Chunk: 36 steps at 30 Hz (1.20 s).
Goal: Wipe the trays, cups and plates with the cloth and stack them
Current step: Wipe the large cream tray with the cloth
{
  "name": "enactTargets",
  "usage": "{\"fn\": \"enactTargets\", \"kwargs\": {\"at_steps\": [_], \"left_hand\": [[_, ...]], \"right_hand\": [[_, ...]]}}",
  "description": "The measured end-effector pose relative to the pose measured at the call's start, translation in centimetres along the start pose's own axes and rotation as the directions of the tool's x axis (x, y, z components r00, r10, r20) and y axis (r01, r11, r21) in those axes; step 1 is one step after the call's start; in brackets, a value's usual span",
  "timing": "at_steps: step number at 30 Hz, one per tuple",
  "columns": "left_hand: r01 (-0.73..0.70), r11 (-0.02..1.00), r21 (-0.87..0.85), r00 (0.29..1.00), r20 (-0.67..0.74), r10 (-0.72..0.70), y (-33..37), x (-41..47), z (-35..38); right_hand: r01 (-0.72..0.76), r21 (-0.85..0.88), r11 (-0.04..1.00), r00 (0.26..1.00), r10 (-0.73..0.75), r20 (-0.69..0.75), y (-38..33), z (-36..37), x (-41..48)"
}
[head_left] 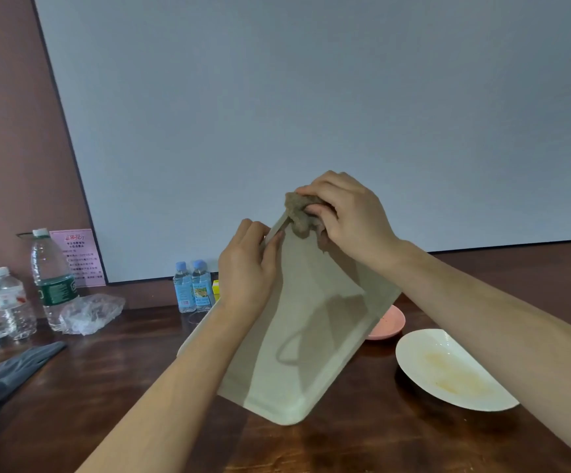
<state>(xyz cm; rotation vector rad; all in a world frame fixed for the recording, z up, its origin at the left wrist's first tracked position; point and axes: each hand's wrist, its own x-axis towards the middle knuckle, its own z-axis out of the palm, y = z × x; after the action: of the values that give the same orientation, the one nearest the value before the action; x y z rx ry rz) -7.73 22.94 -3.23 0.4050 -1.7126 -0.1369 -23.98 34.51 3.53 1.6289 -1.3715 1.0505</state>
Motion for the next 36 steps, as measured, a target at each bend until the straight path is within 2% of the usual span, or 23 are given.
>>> {"fn": "enactTargets", "kwargs": {"at_steps": [6, 12, 15, 17, 21, 25, 28, 31, 34, 36], "left_hand": [[0.166, 0.982, -0.092, 0.985, -0.040, -0.171, -0.3, -1.0, -0.8], [0.356, 0.921, -0.155, 0.924, -0.087, -0.372, -1.6, -1.9, -2.1], [0.400, 0.898, -0.182, 0.900, -0.107, -0.423, -1.7, -2.6, -1.4], [0.411, 0.886, -0.215, 0.890, -0.114, -0.441, -1.4, -3.6, -0.3], [0.415, 0.872, -0.258, 0.876, -0.145, -0.460, -1.9, -5.4, 0.8], [0.440, 0.855, -0.275, 0.847, -0.188, -0.497, -3.7, -5.8, -0.9], [0.414, 0.883, -0.221, 0.868, -0.195, -0.456, -4.0, -5.4, -1.4], [0.341, 0.940, -0.007, 0.919, -0.205, -0.335, -3.3, -4.1, -0.6], [0.068, 0.957, 0.282, 0.988, -0.152, -0.025, -1.8, -2.0, 0.2], [-0.103, 0.929, 0.355, 0.990, -0.049, 0.129, -0.8, -0.4, 1.0]], "right_hand": [[-0.225, 0.212, 0.951, 0.968, 0.242, -0.062, -0.6, 1.3, -1.4], [-0.390, 0.216, 0.895, 0.917, 0.399, 0.006, 0.2, 2.0, -3.9], [-0.379, 0.165, 0.911, 0.923, 0.385, -0.003, -0.8, 2.3, -2.6], [-0.315, 0.135, 0.940, 0.949, 0.317, 0.008, -2.1, 2.8, -1.1], [-0.194, 0.055, 0.979, 0.974, 0.186, 0.127, -3.3, 3.6, 0.0], [-0.184, -0.063, 0.981, 0.962, 0.193, 0.195, -0.2, 2.7, -1.7], [-0.142, -0.112, 0.984, 0.969, 0.161, 0.189, 1.8, 2.0, -3.1], [-0.106, -0.088, 0.990, 0.978, 0.120, 0.171, 1.5, 2.2, -2.7], [-0.016, -0.086, 0.996, 0.984, 0.031, 0.178, 0.3, 2.5, -1.4], [0.030, -0.076, 0.997, 0.984, -0.017, 0.175, -0.4, 2.5, -0.4]]}}
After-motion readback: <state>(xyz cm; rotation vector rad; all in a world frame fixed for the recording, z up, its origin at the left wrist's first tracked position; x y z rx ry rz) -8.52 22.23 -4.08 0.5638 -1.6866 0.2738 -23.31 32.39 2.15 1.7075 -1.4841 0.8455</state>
